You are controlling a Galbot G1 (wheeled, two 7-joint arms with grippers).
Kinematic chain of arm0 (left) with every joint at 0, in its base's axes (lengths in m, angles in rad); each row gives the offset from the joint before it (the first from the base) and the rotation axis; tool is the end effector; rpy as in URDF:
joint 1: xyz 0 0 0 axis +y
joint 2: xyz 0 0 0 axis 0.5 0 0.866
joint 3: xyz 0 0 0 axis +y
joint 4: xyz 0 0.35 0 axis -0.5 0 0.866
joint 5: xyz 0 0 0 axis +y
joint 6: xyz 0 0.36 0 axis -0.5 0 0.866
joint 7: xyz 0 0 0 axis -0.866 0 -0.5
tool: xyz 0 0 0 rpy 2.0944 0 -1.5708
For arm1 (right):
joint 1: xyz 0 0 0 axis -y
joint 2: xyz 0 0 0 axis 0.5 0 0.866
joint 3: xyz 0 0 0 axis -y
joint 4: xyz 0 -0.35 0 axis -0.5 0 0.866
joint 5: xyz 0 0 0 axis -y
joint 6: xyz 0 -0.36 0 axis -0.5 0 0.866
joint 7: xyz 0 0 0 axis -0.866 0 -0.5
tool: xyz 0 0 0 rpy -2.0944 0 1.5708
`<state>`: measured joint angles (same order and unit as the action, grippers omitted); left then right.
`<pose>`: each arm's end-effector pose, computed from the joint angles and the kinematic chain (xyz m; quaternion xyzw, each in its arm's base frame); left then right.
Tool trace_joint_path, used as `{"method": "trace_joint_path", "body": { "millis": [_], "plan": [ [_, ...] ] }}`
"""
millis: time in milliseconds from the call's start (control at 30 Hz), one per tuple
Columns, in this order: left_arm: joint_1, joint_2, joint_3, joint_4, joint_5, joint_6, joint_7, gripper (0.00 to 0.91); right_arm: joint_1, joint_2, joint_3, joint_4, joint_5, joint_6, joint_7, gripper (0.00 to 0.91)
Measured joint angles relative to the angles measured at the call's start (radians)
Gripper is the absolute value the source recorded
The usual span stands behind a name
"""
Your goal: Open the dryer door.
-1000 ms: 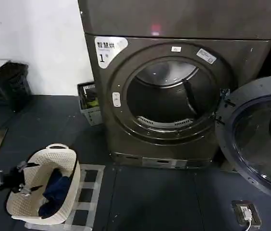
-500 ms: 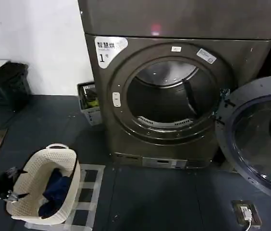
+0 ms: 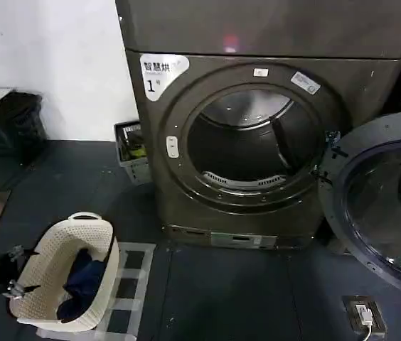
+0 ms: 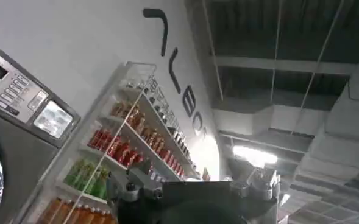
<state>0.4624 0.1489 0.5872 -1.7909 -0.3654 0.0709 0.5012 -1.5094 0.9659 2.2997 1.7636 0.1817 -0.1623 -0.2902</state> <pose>0.2797 0.3151 -0.1399 -0.3573 -0.7083 -0.4980 0.3502 -0.0798 -0.4443 0.0013 0.5468 0.7646 -0.3243 0.1054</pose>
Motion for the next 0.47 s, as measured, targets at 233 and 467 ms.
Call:
{"method": "trace_joint_path", "body": {
  "millis": [233,467],
  "plan": [
    [0.001,0.001,-0.003,0.002,0.010,0.000,0.000,0.907,-0.002,0.006,0.003,0.003,-0.004,0.001,-0.003,0.907],
    [-0.001,-0.002,-0.001,0.002,0.014,0.004,0.005,0.907,0.002,0.007,0.005,0.000,-0.013,0.002,-0.003,0.907]
  ]
}}
